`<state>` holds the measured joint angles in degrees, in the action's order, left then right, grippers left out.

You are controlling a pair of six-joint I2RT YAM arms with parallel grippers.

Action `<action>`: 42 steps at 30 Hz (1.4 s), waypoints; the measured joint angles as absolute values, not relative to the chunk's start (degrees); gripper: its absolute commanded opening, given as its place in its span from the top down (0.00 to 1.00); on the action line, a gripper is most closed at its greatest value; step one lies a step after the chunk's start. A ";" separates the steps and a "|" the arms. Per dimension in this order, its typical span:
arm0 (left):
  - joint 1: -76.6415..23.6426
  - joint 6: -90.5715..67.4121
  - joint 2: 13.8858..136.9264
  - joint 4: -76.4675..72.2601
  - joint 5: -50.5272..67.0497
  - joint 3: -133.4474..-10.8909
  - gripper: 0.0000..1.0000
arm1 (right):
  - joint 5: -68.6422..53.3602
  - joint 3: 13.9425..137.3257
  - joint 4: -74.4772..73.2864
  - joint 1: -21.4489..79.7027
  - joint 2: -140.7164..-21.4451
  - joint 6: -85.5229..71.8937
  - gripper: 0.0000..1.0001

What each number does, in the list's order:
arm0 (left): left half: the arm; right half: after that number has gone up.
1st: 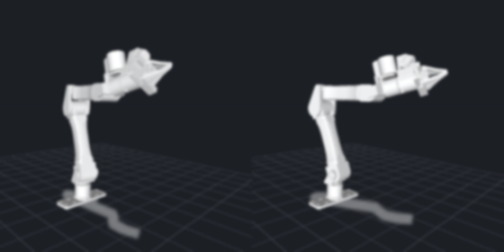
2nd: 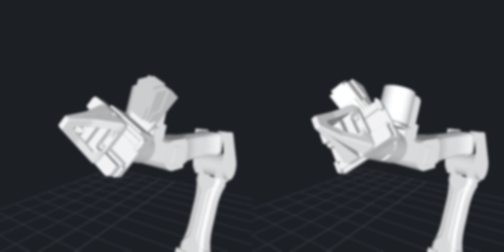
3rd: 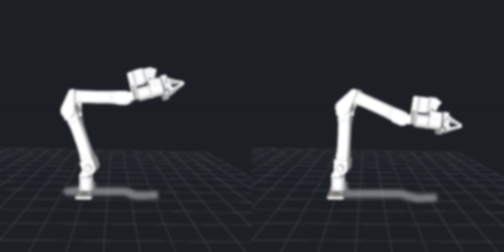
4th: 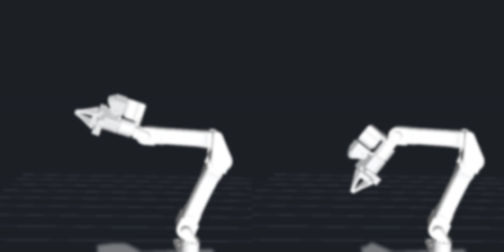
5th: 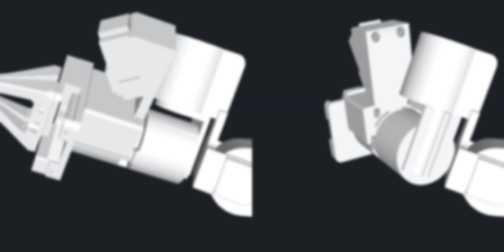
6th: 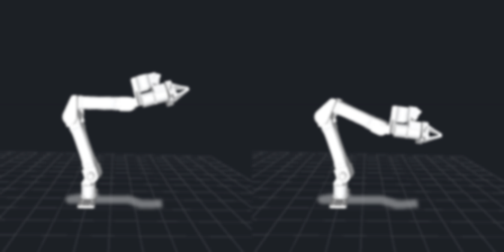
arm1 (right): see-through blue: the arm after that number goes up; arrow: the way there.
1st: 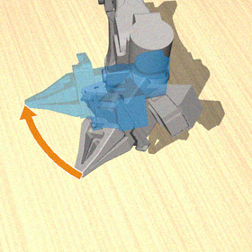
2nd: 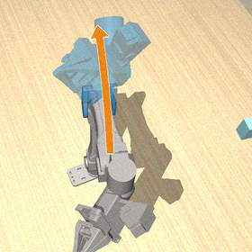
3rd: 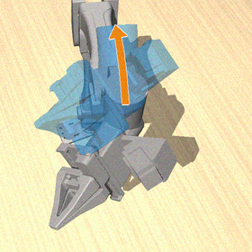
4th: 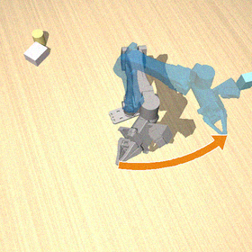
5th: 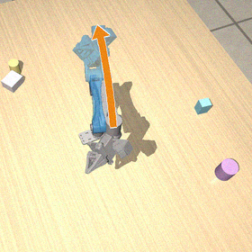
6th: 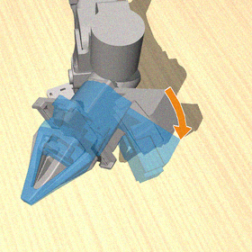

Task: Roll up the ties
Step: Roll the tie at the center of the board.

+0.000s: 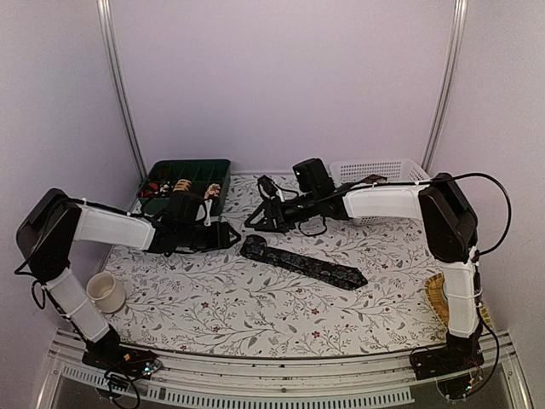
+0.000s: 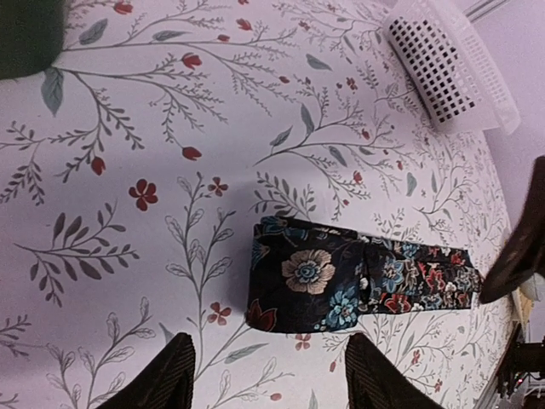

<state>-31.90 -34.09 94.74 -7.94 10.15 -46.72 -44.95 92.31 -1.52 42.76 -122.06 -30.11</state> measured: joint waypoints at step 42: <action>-28.58 -43.72 113.69 -40.75 31.42 -42.92 0.35 | -46.30 91.48 0.36 41.17 -133.29 -31.18 0.44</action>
<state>-28.58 -43.72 113.69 -40.75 31.42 -42.92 -46.30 91.48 0.36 41.17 -133.29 -31.18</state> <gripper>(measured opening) 0.645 0.567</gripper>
